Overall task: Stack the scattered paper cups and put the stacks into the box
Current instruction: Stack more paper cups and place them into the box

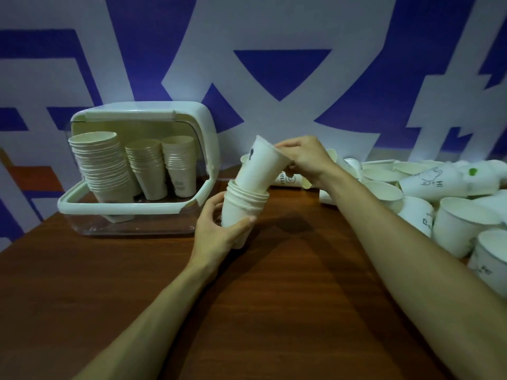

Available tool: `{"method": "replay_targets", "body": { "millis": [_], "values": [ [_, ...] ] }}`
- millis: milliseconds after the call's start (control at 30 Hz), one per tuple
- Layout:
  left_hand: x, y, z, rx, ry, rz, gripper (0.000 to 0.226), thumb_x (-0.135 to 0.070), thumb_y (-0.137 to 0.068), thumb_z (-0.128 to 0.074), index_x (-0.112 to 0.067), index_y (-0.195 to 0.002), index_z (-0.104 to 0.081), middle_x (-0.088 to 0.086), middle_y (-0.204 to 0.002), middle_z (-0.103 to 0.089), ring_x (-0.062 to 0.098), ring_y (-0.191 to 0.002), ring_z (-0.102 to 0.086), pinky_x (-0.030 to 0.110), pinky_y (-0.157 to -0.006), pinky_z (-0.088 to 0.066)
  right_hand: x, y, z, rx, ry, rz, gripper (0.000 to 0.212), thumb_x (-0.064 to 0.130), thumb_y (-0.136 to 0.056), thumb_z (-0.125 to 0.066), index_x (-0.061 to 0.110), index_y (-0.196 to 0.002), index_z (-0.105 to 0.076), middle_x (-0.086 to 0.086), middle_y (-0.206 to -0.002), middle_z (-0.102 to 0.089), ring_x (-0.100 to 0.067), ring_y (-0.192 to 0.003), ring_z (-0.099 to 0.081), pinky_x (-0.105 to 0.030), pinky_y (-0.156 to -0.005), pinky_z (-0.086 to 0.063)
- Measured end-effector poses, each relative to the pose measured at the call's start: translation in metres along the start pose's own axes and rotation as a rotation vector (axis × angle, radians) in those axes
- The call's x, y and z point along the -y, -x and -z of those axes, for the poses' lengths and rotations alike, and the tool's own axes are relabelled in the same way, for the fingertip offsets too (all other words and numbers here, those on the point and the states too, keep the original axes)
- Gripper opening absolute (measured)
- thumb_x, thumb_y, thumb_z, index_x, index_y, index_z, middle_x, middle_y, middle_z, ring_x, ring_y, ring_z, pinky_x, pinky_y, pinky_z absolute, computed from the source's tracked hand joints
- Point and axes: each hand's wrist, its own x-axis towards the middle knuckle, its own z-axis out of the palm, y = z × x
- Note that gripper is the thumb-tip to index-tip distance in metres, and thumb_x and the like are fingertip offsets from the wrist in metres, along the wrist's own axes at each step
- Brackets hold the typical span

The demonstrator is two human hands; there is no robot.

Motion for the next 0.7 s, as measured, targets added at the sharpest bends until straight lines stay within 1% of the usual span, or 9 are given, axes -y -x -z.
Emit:
{"method": "replay_targets", "body": {
  "millis": [67,133,200,300,400,433,533,633,700],
  "values": [
    [-0.002,0.002,-0.001,0.024,-0.036,-0.027,0.082,-0.030,-0.061,-0.089,-0.032,-0.132,-0.048,-0.004,-0.121,-0.059,0.011,-0.109,-0.059,0.022,-0.078,-0.052,0.003,0.006,-0.001,0.120,0.268,0.012,0.017,0.022,-0.084,-0.069,0.010,-0.091,-0.078,-0.012,-0.076,-0.067,-0.015,-0.057,-0.051,-0.025,-0.049,-0.042],
    [-0.003,0.003,-0.002,0.045,-0.065,-0.055,0.089,-0.029,-0.063,-0.088,-0.036,-0.139,-0.041,-0.003,-0.123,-0.057,0.010,-0.109,-0.058,0.021,-0.080,-0.051,0.005,0.006,-0.008,0.163,0.475,0.021,0.032,0.042,-0.086,-0.064,0.014,-0.088,-0.078,-0.012,-0.077,-0.069,-0.013,-0.059,-0.052,-0.029,-0.057,-0.043],
    [-0.003,0.004,-0.001,0.059,-0.071,-0.074,0.095,-0.034,-0.065,-0.087,-0.044,-0.142,-0.033,-0.002,-0.126,-0.055,0.011,-0.113,-0.055,0.029,-0.089,-0.049,0.005,0.003,-0.017,0.124,0.481,0.017,0.040,0.052,-0.089,-0.054,0.020,-0.085,-0.078,-0.007,-0.081,-0.072,-0.014,-0.066,-0.057,-0.033,-0.067,-0.047],
    [-0.006,0.004,0.000,0.057,-0.018,-0.076,0.100,-0.039,-0.063,-0.084,-0.051,-0.143,-0.024,-0.010,-0.126,-0.053,0.010,-0.116,-0.053,0.031,-0.092,-0.048,-0.005,-0.017,-0.024,-0.106,0.365,0.008,0.031,0.041,-0.091,-0.053,0.019,-0.093,-0.075,0.001,-0.097,-0.073,-0.018,-0.088,-0.063,-0.039,-0.084,-0.052],
    [-0.006,0.003,0.000,0.054,0.036,-0.092,0.099,-0.033,-0.067,-0.083,-0.046,-0.146,-0.024,-0.030,-0.120,-0.054,0.000,-0.114,-0.053,0.021,-0.088,-0.048,-0.028,-0.039,-0.030,-0.080,0.624,0.043,0.039,0.040,-0.092,-0.055,0.019,-0.124,-0.063,-0.005,-0.126,-0.060,-0.024,-0.118,-0.052,-0.035,-0.096,-0.041],
    [-0.005,0.002,-0.001,0.057,0.055,-0.101,0.096,-0.032,-0.069,-0.082,-0.046,-0.145,-0.026,-0.029,-0.123,-0.054,-0.001,-0.114,-0.054,0.021,-0.089,-0.048,-0.035,-0.045,-0.032,-0.037,0.706,0.049,0.045,0.043,-0.092,-0.055,0.020,-0.131,-0.057,-0.008,-0.132,-0.053,-0.027,-0.123,-0.046,-0.035,-0.098,-0.038],
    [-0.002,0.001,-0.001,0.069,0.084,-0.101,0.084,-0.030,-0.069,-0.078,-0.051,-0.138,-0.034,-0.012,-0.128,-0.057,0.003,-0.113,-0.057,0.021,-0.087,-0.050,-0.050,-0.065,-0.042,0.022,0.887,0.076,0.065,0.058,-0.089,-0.051,0.023,-0.143,-0.043,-0.010,-0.144,-0.039,-0.031,-0.131,-0.033,-0.041,-0.105,-0.031],
    [-0.002,-0.001,-0.001,0.093,0.069,-0.102,0.077,-0.030,-0.069,-0.077,-0.050,-0.133,-0.039,-0.008,-0.123,-0.059,0.004,-0.109,-0.058,0.019,-0.080,-0.052,-0.058,-0.088,-0.053,-0.007,0.948,-0.034,0.088,0.073,-0.081,-0.048,0.019,-0.148,-0.029,-0.016,-0.149,-0.033,-0.036,-0.136,-0.029,-0.049,-0.109,-0.026],
    [-0.002,-0.002,0.001,0.094,0.076,-0.099,0.075,-0.031,-0.070,-0.077,-0.049,-0.132,-0.039,-0.004,-0.123,-0.059,0.008,-0.109,-0.059,0.021,-0.079,-0.053,-0.064,-0.098,-0.063,-0.012,0.957,-0.088,0.083,0.071,-0.081,-0.051,0.016,-0.141,-0.034,-0.017,-0.145,-0.039,-0.036,-0.134,-0.034,-0.049,-0.105,-0.026]
  ]
}}
